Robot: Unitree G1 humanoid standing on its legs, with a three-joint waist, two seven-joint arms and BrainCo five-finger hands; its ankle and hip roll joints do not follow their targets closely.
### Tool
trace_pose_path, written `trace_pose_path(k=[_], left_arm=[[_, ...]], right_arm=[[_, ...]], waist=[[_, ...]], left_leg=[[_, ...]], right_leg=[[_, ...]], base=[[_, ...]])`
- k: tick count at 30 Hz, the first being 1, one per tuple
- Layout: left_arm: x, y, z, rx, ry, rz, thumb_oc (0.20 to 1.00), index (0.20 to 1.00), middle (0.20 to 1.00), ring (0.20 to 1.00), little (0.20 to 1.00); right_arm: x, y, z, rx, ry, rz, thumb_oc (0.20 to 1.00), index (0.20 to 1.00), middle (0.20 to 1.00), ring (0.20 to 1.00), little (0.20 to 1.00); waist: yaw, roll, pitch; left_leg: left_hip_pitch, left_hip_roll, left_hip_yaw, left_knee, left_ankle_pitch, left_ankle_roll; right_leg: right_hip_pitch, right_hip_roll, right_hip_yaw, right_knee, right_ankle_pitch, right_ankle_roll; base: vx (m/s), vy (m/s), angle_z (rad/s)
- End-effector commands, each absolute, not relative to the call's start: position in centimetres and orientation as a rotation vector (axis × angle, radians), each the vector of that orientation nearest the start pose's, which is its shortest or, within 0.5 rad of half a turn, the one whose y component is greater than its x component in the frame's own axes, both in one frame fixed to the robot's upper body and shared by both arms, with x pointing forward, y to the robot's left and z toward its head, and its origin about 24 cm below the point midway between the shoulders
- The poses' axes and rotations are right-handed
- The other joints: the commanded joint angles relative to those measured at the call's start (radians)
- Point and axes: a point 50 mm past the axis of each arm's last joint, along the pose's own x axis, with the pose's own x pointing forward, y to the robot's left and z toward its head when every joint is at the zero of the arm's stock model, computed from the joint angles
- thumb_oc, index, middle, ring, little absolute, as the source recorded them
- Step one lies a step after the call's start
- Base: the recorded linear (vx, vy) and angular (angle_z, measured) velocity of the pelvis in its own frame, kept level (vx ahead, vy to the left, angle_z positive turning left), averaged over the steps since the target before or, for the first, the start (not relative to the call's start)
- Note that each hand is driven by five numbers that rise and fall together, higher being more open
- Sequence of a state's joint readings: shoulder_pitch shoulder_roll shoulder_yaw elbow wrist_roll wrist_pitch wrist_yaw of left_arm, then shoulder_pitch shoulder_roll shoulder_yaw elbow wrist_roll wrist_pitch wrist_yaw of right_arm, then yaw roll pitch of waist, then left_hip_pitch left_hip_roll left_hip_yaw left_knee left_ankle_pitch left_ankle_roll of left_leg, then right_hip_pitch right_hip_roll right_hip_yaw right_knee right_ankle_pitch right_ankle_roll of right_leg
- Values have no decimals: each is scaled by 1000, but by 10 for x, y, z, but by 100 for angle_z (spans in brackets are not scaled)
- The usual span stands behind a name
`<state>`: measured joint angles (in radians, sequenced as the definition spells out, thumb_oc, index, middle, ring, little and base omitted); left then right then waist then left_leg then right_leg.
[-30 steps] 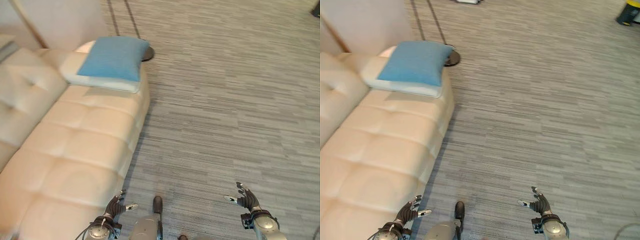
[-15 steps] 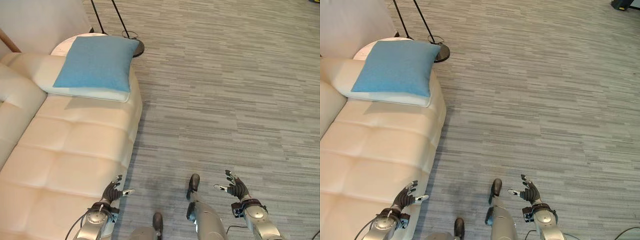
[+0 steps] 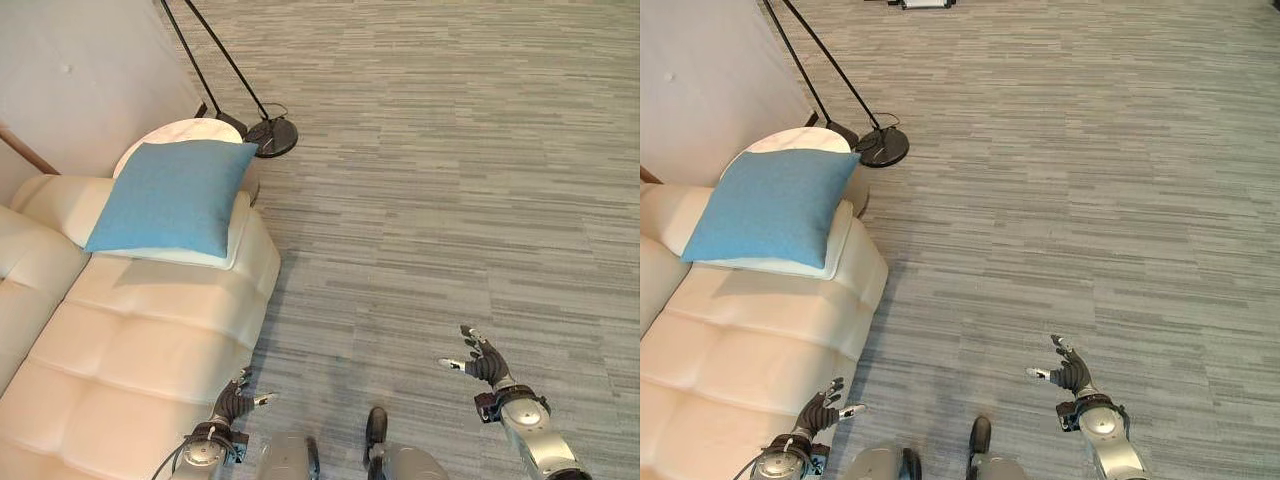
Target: Pick up all the scattered cushions and arrange them neatly on the sofa.
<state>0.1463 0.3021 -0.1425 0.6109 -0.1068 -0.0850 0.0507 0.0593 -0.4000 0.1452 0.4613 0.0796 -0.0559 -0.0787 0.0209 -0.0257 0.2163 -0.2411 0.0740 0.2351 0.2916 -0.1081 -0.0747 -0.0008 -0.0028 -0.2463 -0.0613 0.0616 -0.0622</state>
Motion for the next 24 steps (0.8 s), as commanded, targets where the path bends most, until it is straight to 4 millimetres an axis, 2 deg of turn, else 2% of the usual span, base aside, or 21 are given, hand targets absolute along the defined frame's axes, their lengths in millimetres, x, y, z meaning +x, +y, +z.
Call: trace_pose_path(k=[1,2,3,5,8,9,11,12,13,14,16,17,18,20,21,22,23,24], left_arm=[[163,241,-91,246,624,127,1000,1000,1000,1000,1000],[162,243,-92,247,633,137,1000,1000,1000,1000,1000],[160,245,-93,249,644,145,1000,1000,1000,1000,1000],[156,251,-94,252,660,173,1000,1000,1000,1000,1000],[148,258,-96,246,683,204,1000,1000,1000,1000,1000],[146,261,-96,252,687,214,1000,1000,1000,1000,1000],[141,265,-98,263,713,216,1000,1000,1000,1000,1000],[139,265,-99,266,723,210,1000,1000,1000,1000,1000],[137,266,-101,271,735,209,1000,1000,1000,1000,1000],[138,267,-101,274,737,211,1000,1000,1000,1000,1000],[141,270,-98,280,725,221,1000,1000,1000,1000,1000],[143,272,-97,282,720,232,1000,1000,1000,1000,1000],[145,272,-96,276,710,242,1000,1000,1000,1000,1000],[148,272,-94,267,688,251,1000,1000,1000,1000,1000],[148,272,-93,264,684,252,1000,1000,1000,1000,1000],[148,271,-93,260,678,250,1000,1000,1000,1000,1000],[148,271,-93,259,678,250,1000,1000,1000,1000,1000],[150,270,-92,247,668,254,1000,1000,1000,1000,1000]], right_arm=[[203,-250,-45,-357,420,-95,1000,1000,1000,1000,1000],[202,-251,-47,-359,430,-104,1000,1000,1000,1000,1000],[201,-252,-47,-360,431,-109,1000,1000,1000,1000,1000],[199,-250,-48,-354,435,-106,1000,1000,1000,1000,1000],[194,-247,-51,-349,453,-88,1000,1000,1000,1000,1000],[194,-246,-52,-348,457,-87,1000,1000,1000,1000,1000],[191,-244,-56,-341,473,-75,1000,1000,1000,1000,1000],[189,-242,-57,-338,478,-69,1000,1000,1000,1000,1000],[189,-241,-58,-338,481,-63,1000,1000,1000,1000,1000],[192,-237,-58,-331,471,-51,1000,1000,1000,1000,1000],[198,-227,-54,-316,441,-24,1000,1000,1000,1000,1000],[200,-222,-54,-308,433,-14,1000,1000,1000,1000,1000],[203,-217,-53,-304,423,5,1000,1000,1000,1000,1000],[203,-214,-54,-307,425,24,1000,1000,1000,1000,1000],[203,-214,-54,-313,429,28,1000,1000,1000,1000,1000],[203,-215,-54,-316,430,31,1000,1000,1000,1000,1000],[203,-215,-54,-316,430,31,1000,1000,1000,1000,1000],[204,-217,-54,-323,438,34,1000,1000,1000,1000,1000]], waist=[[49,24,-5],[57,25,-2],[60,18,-7],[63,19,-19],[84,10,-36],[89,2,-38],[103,-16,-59],[107,-30,-70],[113,-48,-75],[113,-69,-73],[105,-77,-50],[101,-67,-41],[93,-48,-32],[75,-27,-14],[68,-13,-7],[63,-8,-2],[61,-7,-1],[51,-9,15]], left_leg=[[-44,-4,29,-187,184,10],[-65,3,42,-261,211,5],[-63,-4,43,-313,204,-1],[-69,17,99,-360,222,0],[-78,37,111,-342,271,3],[-101,52,127,-306,277,1],[-105,59,145,-249,276,15],[-110,44,127,-216,269,23],[-106,20,112,-191,249,40],[-97,-12,108,-169,214,67],[-48,-46,87,-164,162,111],[-10,-53,72,-169,136,129],[44,-50,47,-190,118,136],[111,-60,1,-209,95,138],[131,-56,-12,-217,101,140],[151,-66,-36,-214,89,138],[153,-66,-38,-213,88,138],[201,-92,-98,-216,54,128]], right_leg=[[59,-66,-28,62,-128,140],[86,-57,-34,68,-158,136],[115,-58,-29,75,-186,140],[140,-52,-33,98,-220,142],[189,-41,-27,122,-262,138],[203,-43,-30,133,-277,133],[236,-59,-45,154,-291,148],[231,-79,-48,178,-270,158],[215,-112,-56,248,-206,184],[177,-161,-54,352,-92,228],[92,-218,-15,571,82,254],[39,-230,1,636,91,246],[-40,-221,11,688,50,221],[-129,-211,12,658,-21,201],[-163,-197,-5,588,-28,176],[-188,-187,0,531,-39,170],[-185,-186,-2,530,-40,170],[-228,-154,31,352,-39,177]], base=[[495,33,16],[531,36,26],[551,75,37],[487,106,32],[472,93,-2],[496,126,9],[534,156,16],[514,191,29],[489,284,62],[456,327,57],[443,329,46],[463,256,74],[426,167,84],[411,78,67],[394,17,57],[245,0,85],[447,-61,91],[460,-108,102]])
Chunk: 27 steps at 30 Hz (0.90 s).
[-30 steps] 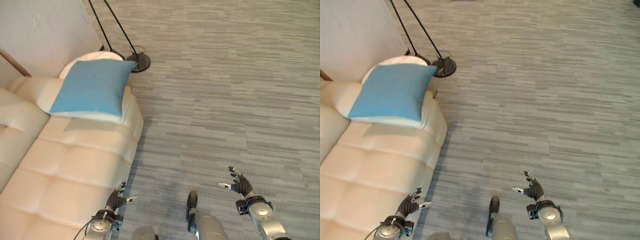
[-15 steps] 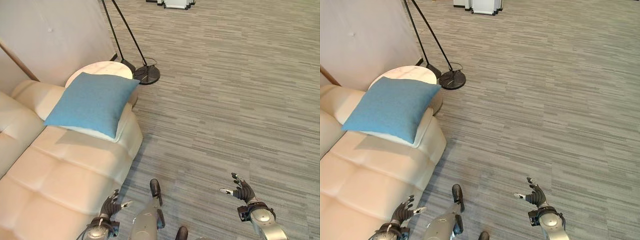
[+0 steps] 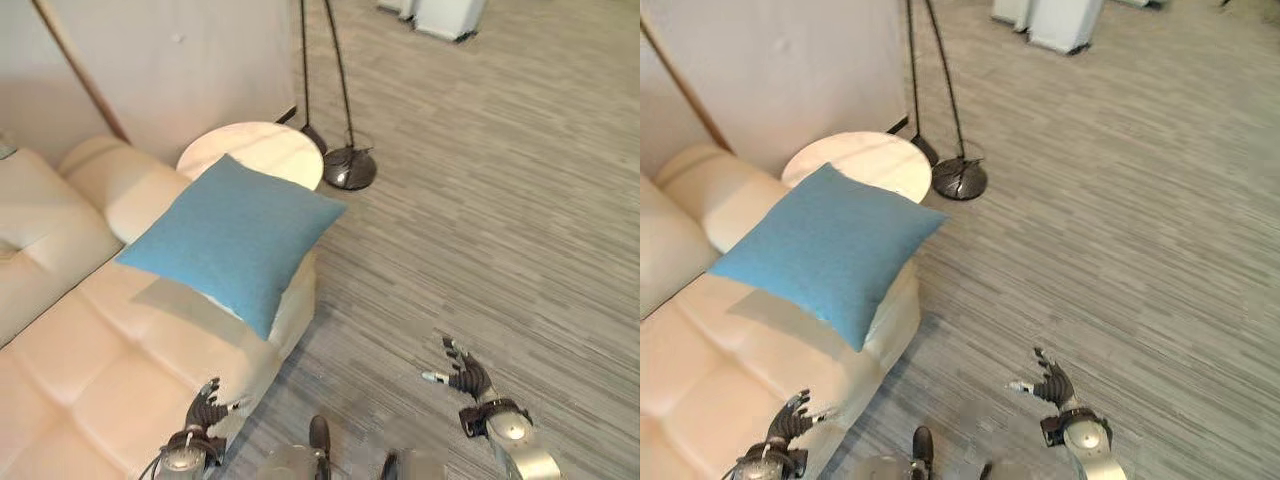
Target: Pick up all the scattered cushions and arrange them neatly on the sofa.
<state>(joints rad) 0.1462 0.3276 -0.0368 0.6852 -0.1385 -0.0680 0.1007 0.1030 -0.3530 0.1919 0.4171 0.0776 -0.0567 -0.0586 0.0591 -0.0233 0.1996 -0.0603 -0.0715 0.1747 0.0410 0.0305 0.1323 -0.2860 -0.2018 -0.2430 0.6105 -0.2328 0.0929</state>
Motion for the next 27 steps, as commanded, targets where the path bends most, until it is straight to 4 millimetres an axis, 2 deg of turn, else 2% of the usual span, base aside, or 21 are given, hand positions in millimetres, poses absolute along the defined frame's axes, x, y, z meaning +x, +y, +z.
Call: trace_pose_path(k=[1,3,5,7,9,11,12,13,14,15,16,18,20,21,22,23,25,26,27], left_arm=[[151,269,-92,247,669,251,1000,1000,1000,1000,1000],[155,266,-93,259,667,242,1000,1000,1000,1000,1000],[157,263,-93,278,665,214,1000,1000,1000,1000,1000],[156,257,-97,258,676,208,1000,1000,1000,1000,1000],[155,254,-98,247,679,190,1000,1000,1000,1000,1000],[157,252,-98,246,674,182,1000,1000,1000,1000,1000],[157,252,-98,246,674,183,1000,1000,1000,1000,1000],[160,252,-97,241,667,180,1000,1000,1000,1000,1000],[162,252,-96,237,659,188,1000,1000,1000,1000,1000],[164,253,-95,234,655,194,1000,1000,1000,1000,1000],[165,253,-94,227,649,194,1000,1000,1000,1000,1000],[165,252,-94,217,646,192,1000,1000,1000,1000,1000],[165,252,-93,222,642,185,1000,1000,1000,1000,1000],[166,251,-92,224,636,180,1000,1000,1000,1000,1000],[166,251,-92,224,637,179,1000,1000,1000,1000,1000],[163,255,-91,239,642,178,1000,1000,1000,1000,1000],[163,255,-91,239,643,178,1000,1000,1000,1000,1000],[156,256,-94,228,663,190,1000,1000,1000,1000,1000],[152,256,-96,225,678,195,1000,1000,1000,1000,1000]], right_arm=[[205,-218,-54,-325,441,27,1000,1000,1000,1000,1000],[203,-223,-56,-332,455,12,1000,1000,1000,1000,1000],[197,-228,-57,-333,468,2,1000,1000,1000,1000,1000],[195,-233,-59,-341,478,-1,1000,1000,1000,1000,1000],[195,-239,-57,-344,475,-23,1000,1000,1000,1000,1000],[196,-245,-53,-346,461,-49,1000,1000,1000,1000,1000],[196,-245,-53,-345,461,-49,1000,1000,1000,1000,1000],[196,-250,-51,-336,457,-71,1000,1000,1000,1000,1000],[195,-253,-51,-330,458,-83,1000,1000,1000,1000,1000],[193,-255,-52,-324,464,-92,1000,1000,1000,1000,1000],[192,-256,-53,-325,475,-96,1000,1000,1000,1000,1000],[190,-258,-55,-332,488,-103,1000,1000,1000,1000,1000],[188,-262,-56,-336,499,-119,1000,1000,1000,1000,1000],[188,-262,-56,-336,500,-126,1000,1000,1000,1000,1000],[188,-262,-56,-336,501,-126,1000,1000,1000,1000,1000],[188,-262,-57,-358,509,-118,1000,1000,1000,1000,1000],[188,-262,-57,-359,509,-118,1000,1000,1000,1000,1000],[188,-260,-57,-387,512,-94,1000,1000,1000,1000,1000],[187,-260,-58,-394,519,-88,1000,1000,1000,1000,1000]], waist=[[-1,-14,37],[-28,-19,48],[-43,-25,41],[-48,-23,28],[-59,-13,14],[-71,-5,21],[-73,-7,19],[-84,-10,28],[-88,-10,30],[-90,-7,34],[-88,-9,31],[-82,-5,26],[-83,-3,13],[-81,-4,11],[-81,-6,9],[-60,1,3],[-59,1,4],[-46,7,-2],[-43,4,-8]], left_leg=[[43,41,-77,33,-97,-85],[89,11,-158,35,-133,-97],[101,-14,-228,55,-162,-105],[103,-18,-273,88,-163,-130],[96,16,-271,121,-159,-160],[41,61,-221,243,-115,-195],[37,59,-223,242,-112,-195],[-32,109,-138,370,-71,-200],[-62,142,-87,414,-69,-196],[-76,172,-34,417,-78,-190],[-88,180,-1,394,-83,-183],[-98,175,43,311,-108,-172],[-131,169,90,249,-106,-192],[-165,173,127,226,-71,-197],[-163,171,127,224,-73,-199],[-166,154,123,142,-31,-204],[-161,153,125,137,-29,-204],[-128,132,86,90,-17,-181],[-105,124,83,77,-24,-173]], right_leg=[[40,73,66,-412,268,30],[0,119,179,-526,307,64],[13,106,226,-551,311,70],[30,100,224,-515,334,55],[62,83,171,-508,310,42],[98,70,126,-493,279,20],[95,68,125,-494,281,21],[133,58,89,-488,243,-7],[150,57,71,-486,226,-20],[170,58,50,-482,206,-28],[184,56,36,-487,199,-32],[209,58,10,-500,185,-30],[245,64,-11,-517,157,-18],[263,70,-22,-529,157,-20],[266,69,-21,-532,154,-19],[300,96,-10,-533,134,-13],[302,95,-9,-532,133,-13],[293,99,-7,-507,140,-10],[296,90,-10,-490,141,0]], base=[[647,-152,86],[509,-131,117],[449,-158,165],[439,-234,165],[360,-267,141],[196,-195,140],[181,-226,117],[161,-201,77],[232,-266,84],[188,-166,79],[229,-138,66],[197,-52,32],[239,-4,38],[216,-2,44],[300,82,43],[240,78,25],[149,110,-15],[139,200,-48],[139,201,-59]])
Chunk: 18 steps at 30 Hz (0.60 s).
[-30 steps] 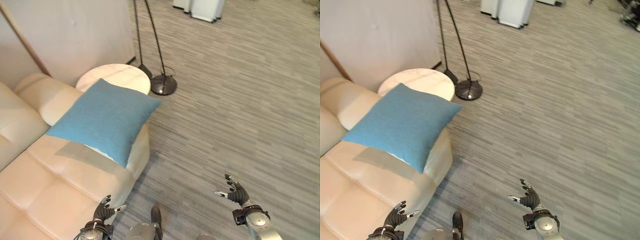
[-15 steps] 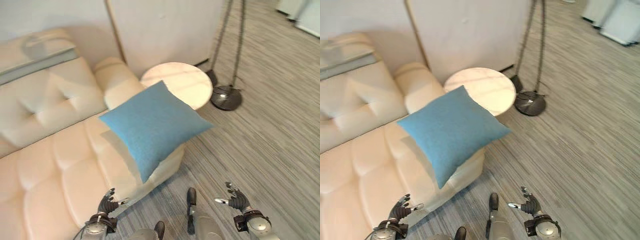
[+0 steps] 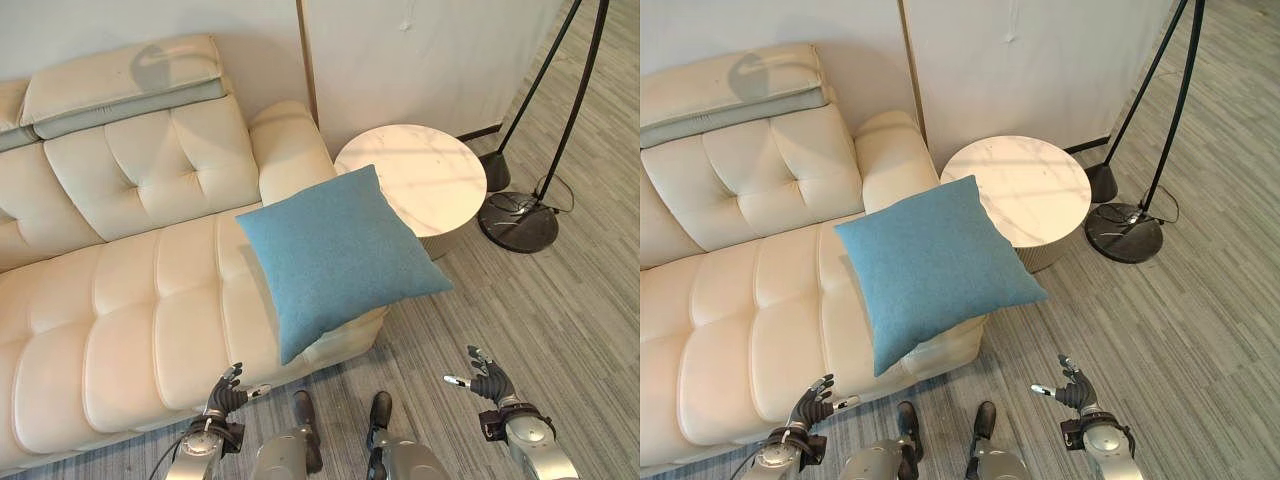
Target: Pick up all the scattered cushions and arrange them neatly on the sofa.
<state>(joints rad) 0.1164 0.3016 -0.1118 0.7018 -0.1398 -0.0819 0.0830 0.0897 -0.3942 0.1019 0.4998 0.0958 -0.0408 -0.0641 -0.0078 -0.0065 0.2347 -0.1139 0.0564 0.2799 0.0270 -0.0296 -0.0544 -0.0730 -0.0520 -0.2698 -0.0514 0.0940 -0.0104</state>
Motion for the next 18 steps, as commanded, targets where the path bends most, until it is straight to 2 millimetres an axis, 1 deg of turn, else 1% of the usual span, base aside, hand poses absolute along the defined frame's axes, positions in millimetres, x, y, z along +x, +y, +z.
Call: trace_pose_path(k=[1,2,4,5,6,8,9,10,11,12,14,16,18], left_arm=[[152,257,-96,226,678,195,1000,1000,1000,1000,1000],[149,260,-97,236,688,200,1000,1000,1000,1000,1000],[151,264,-93,241,678,204,1000,1000,1000,1000,1000],[151,267,-92,250,674,208,1000,1000,1000,1000,1000],[152,272,-89,254,666,225,1000,1000,1000,1000,1000],[152,275,-87,240,653,248,1000,1000,1000,1000,1000],[153,276,-86,230,643,258,1000,1000,1000,1000,1000],[153,276,-86,229,643,258,1000,1000,1000,1000,1000],[155,277,-85,222,637,262,1000,1000,1000,1000,1000],[158,278,-83,225,624,264,1000,1000,1000,1000,1000],[166,280,-76,227,589,270,1000,1000,1000,1000,1000],[173,279,-72,228,559,258,1000,1000,1000,1000,1000],[180,276,-67,215,529,251,1000,1000,1000,1000,1000]], right_arm=[[187,-260,-58,-394,519,-88,1000,1000,1000,1000,1000],[188,-259,-59,-413,525,-84,1000,1000,1000,1000,1000],[191,-259,-57,-415,514,-90,1000,1000,1000,1000,1000],[192,-260,-55,-412,504,-100,1000,1000,1000,1000,1000],[195,-264,-50,-422,481,-120,1000,1000,1000,1000,1000],[199,-270,-43,-434,453,-155,1000,1000,1000,1000,1000],[203,-276,-38,-421,438,-182,1000,1000,1000,1000,1000],[203,-276,-38,-421,438,-182,1000,1000,1000,1000,1000],[207,-281,-34,-414,427,-201,1000,1000,1000,1000,1000],[212,-286,-26,-406,399,-227,1000,1000,1000,1000,1000],[222,-291,-14,-409,348,-244,1000,1000,1000,1000,1000],[229,-295,-2,-409,303,-252,1000,1000,1000,1000,1000],[244,-296,15,-432,239,-243,1000,1000,1000,1000,1000]], waist=[[24,-14,-43],[33,-27,-55],[35,-35,-46],[32,-36,-40],[29,-38,-31],[25,-39,-26],[24,-42,-24],[23,-42,-23],[23,-46,-20],[18,-51,-15],[10,-56,-2],[13,-65,-3],[21,-71,-9]], left_leg=[[-50,-4,-21,90,37,14],[-3,-14,-10,59,23,38],[31,-26,-15,38,17,65],[45,-30,-26,33,12,73],[70,-37,-49,21,5,83],[91,-47,-73,5,2,86],[102,-56,-89,-4,-1,84],[102,-56,-89,-4,-1,84],[108,-64,-103,-8,-6,83],[115,-78,-130,-4,-12,80],[121,-92,-162,-4,-17,76],[117,-101,-183,-2,-23,72],[109,-106,-196,-6,-24,65]], right_leg=[[83,-61,18,172,-186,103],[64,-89,15,246,-157,126],[17,-120,27,380,-105,154],[-13,-122,47,438,-91,161],[-58,-116,89,486,-97,156],[-88,-104,119,440,-97,145],[-91,-96,125,365,-98,142],[-90,-95,125,364,-98,142],[-106,-93,132,307,-82,146],[-126,-81,157,232,-48,157],[-159,-63,194,215,-23,167],[-138,-69,204,173,-21,165],[-123,-75,202,139,-6,160]], base=[[170,178,-56],[128,174,-55],[116,186,-28],[104,132,4],[108,92,13],[125,13,30],[103,-24,34],[104,-46,25],[109,-65,19],[144,-82,21],[111,-70,30],[74,-88,64],[70,-116,96]])
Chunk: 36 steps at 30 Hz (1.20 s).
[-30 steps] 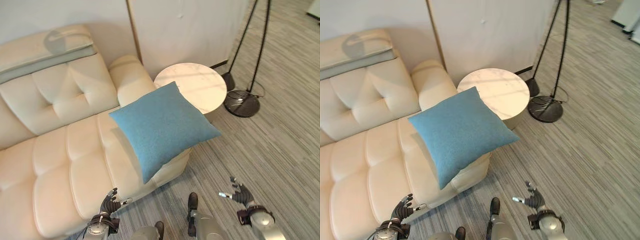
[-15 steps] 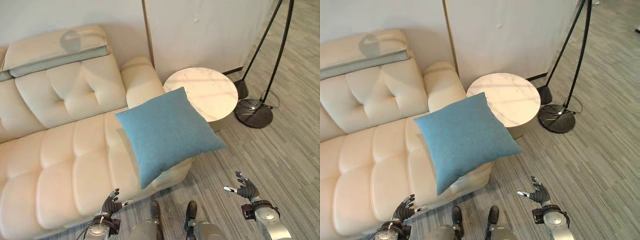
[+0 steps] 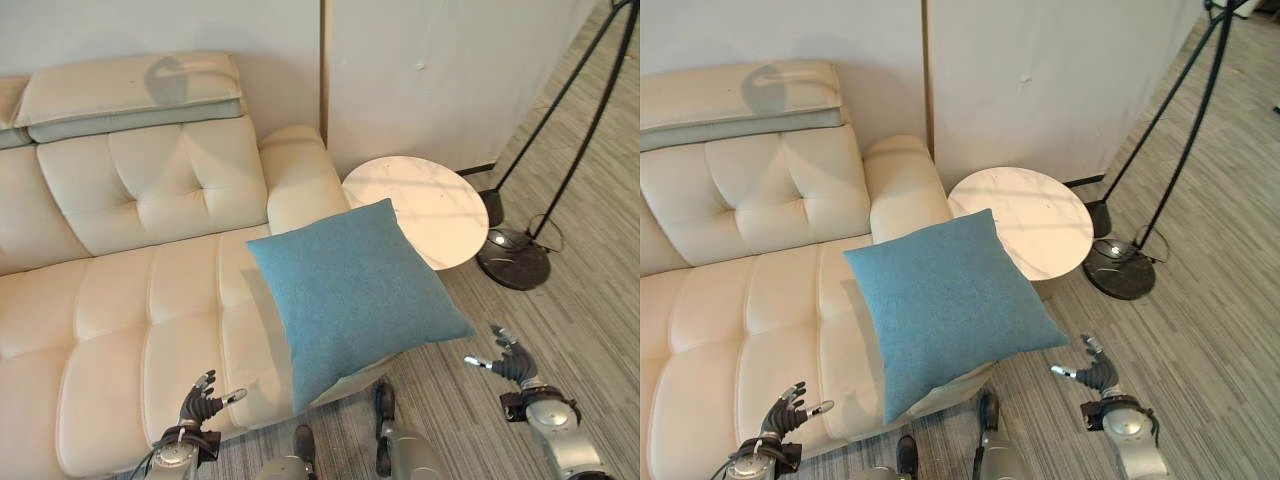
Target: Pick up all the scattered cushions and arrange them neatly on the sofa.
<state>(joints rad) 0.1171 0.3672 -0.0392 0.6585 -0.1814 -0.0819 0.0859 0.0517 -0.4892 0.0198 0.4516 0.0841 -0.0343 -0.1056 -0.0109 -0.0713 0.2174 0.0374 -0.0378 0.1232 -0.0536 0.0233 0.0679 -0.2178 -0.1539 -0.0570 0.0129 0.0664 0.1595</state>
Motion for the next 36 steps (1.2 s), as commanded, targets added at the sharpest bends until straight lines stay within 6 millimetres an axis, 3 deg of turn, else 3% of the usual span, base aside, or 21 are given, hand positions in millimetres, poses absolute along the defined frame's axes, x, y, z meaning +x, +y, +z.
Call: trace_pose_path(k=[1,3,4,7,8,13,15,16,17,20,21,22,23,24,30,36], left_arm=[[180,276,-67,214,529,251,1000,1000,1000,1000,1000],[190,271,-61,172,486,249,1000,1000,1000,1000,1000],[190,271,-61,171,486,250,1000,1000,1000,1000,1000],[225,250,-43,129,377,188,1000,1000,1000,1000,1000],[225,250,-43,129,376,189,1000,1000,1000,1000,1000],[275,211,-18,70,253,107,1000,1000,1000,1000,1000],[303,194,1,71,196,75,1000,1000,1000,1000,1000],[334,177,25,91,143,56,1000,1000,1000,1000,1000],[334,177,25,91,142,56,1000,1000,1000,1000,1000],[366,151,57,102,85,36,1000,1000,1000,1000,1000],[375,134,76,84,32,8,1000,1000,1000,1000,1000],[375,134,76,85,31,8,1000,1000,1000,1000,1000],[377,128,83,77,5,-7,686,686,686,686,686],[377,123,89,69,-27,-22,200,200,200,200,200],[363,116,102,-2,-133,-55,200,200,200,200,200],[331,119,98,-158,-201,-59,200,200,200,200,200]], right_arm=[[244,-296,15,-432,239,-243,1000,1000,1000,1000,1000],[265,-290,37,-451,156,-204,1000,1000,1000,1000,1000],[265,-290,38,-451,155,-204,1000,1000,1000,1000,1000],[302,-265,64,-487,74,-99,1000,1000,1000,1000,1000],[303,-265,64,-487,73,-99,1000,1000,1000,1000,1000],[346,-233,81,-542,71,-17,1000,1000,1000,1000,1000],[367,-214,96,-580,49,18,1000,1000,1000,1000,1000],[385,-189,114,-588,14,49,1000,1000,1000,1000,1000],[386,-189,114,-588,13,49,1000,1000,1000,1000,1000],[399,-152,129,-584,-22,110,1000,1000,1000,1000,1000],[399,-125,133,-547,-51,183,507,507,507,507,507],[399,-125,133,-547,-52,183,385,385,385,385,385],[398,-116,136,-528,-74,214,200,200,200,200,200],[394,-107,133,-492,-85,245,200,200,200,200,200],[358,-76,115,-309,-159,386,200,200,200,200,200],[319,-85,110,-114,-254,395,200,200,200,200,200]], waist=[[23,-5,8],[40,-5,0],[38,-5,-1],[57,2,30],[56,2,30],[62,15,69],[61,20,95],[58,20,119],[56,19,117],[46,27,147],[39,32,162],[39,32,160],[35,33,163],[31,35,163],[8,47,145],[-6,53,97]], left_leg=[[-43,-12,-40,75,-77,-57],[-65,-3,-43,58,-64,-70],[-67,-3,-45,58,-63,-70],[-141,13,-60,44,-32,-95],[-143,13,-60,45,-32,-95],[-235,30,-63,35,6,-119],[-263,39,-61,29,26,-132],[-285,46,-59,22,43,-145],[-289,45,-60,22,45,-145],[-305,55,-62,1,72,-160],[-307,60,-62,-12,84,-167],[-310,59,-63,-12,86,-166],[-311,61,-64,-18,91,-169],[-311,61,-66,-22,94,-172],[-273,64,-60,-34,80,-172],[-195,58,-48,-34,39,-157]], right_leg=[[22,27,-12,74,22,-10],[30,22,-36,34,37,-12],[30,22,-37,33,37,-13],[-3,22,-77,10,40,-23],[-5,21,-78,11,40,-24],[-81,24,-98,5,50,-34],[-107,29,-101,5,54,-36],[-127,37,-103,7,55,-38],[-130,36,-103,6,56,-38],[-148,42,-109,1,59,-38],[-153,48,-108,1,57,-39],[-155,47,-108,0,59,-39],[-159,50,-109,1,58,-39],[-159,51,-109,1,57,-39],[-126,59,-98,-3,41,-43],[-48,61,-87,-19,27,-43]], base=[[48,-90,75],[43,-139,31],[16,-192,-4],[-62,-155,4],[-100,-139,30],[-87,-98,20],[-84,-124,6],[-80,-111,-2],[-63,-108,9],[-29,-78,19],[-13,-60,17],[0,-39,8],[0,0,0],[0,0,0],[21,8,-3],[56,49,1]])
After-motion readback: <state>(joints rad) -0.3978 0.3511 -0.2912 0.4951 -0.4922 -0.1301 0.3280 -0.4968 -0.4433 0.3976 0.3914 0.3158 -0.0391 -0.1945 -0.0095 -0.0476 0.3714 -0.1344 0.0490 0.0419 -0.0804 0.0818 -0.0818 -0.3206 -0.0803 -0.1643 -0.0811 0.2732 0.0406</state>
